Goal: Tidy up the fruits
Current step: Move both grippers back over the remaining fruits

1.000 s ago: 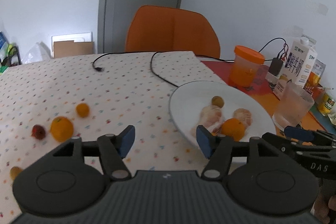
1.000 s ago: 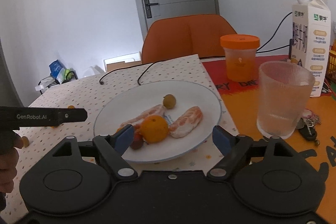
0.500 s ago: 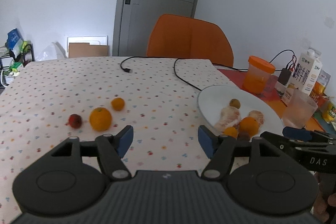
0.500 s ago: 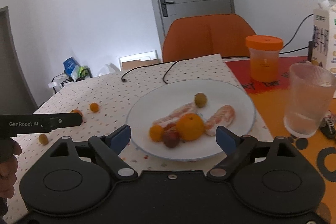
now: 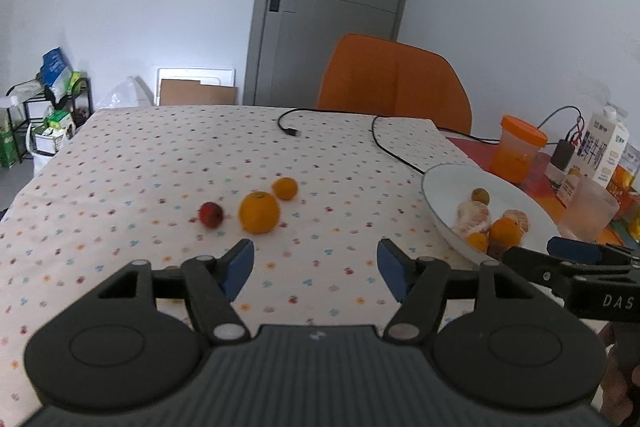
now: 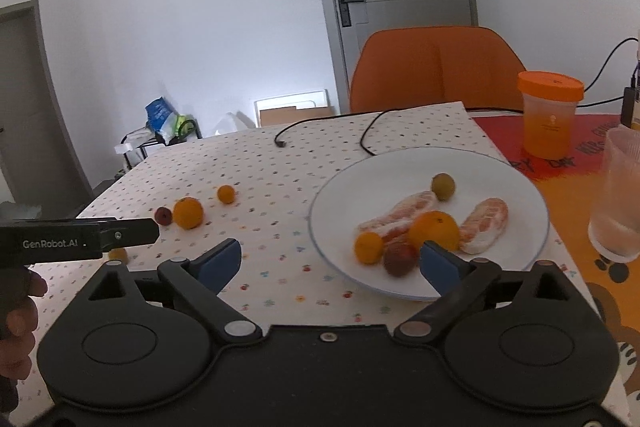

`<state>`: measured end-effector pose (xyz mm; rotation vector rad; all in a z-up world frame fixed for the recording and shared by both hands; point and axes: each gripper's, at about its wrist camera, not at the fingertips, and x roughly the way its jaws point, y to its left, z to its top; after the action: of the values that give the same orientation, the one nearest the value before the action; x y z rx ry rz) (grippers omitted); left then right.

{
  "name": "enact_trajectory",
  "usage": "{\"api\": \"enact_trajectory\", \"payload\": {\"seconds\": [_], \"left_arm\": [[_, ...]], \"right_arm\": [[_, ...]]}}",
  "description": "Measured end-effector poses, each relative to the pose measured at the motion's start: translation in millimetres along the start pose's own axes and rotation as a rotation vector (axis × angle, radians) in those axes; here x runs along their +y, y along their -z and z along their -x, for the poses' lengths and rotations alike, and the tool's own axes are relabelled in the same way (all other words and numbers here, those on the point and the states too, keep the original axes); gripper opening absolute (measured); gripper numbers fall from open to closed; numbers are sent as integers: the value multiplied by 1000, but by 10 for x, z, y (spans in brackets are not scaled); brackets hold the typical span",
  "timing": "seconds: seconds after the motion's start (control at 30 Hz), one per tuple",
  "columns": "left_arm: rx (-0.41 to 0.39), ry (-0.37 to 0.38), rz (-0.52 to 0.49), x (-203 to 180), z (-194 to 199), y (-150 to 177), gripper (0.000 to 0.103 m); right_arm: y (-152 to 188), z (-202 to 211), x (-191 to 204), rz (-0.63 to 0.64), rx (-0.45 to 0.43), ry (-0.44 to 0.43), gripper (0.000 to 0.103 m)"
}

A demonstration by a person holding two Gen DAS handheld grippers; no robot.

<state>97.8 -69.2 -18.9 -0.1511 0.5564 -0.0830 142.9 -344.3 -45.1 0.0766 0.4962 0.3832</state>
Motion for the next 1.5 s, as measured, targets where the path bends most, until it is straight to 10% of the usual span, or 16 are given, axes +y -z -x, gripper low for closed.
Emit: {"api": "enact_trajectory", "payload": {"seconds": [0.47, 1.5], "left_arm": [[-16, 10, -10, 289, 308, 100, 100], [12, -52, 67, 795, 356, 186, 102]], "right_arm": [[-13, 39, 329, 26, 0, -48, 103], [69, -146, 623, 24, 75, -119, 103]]}}
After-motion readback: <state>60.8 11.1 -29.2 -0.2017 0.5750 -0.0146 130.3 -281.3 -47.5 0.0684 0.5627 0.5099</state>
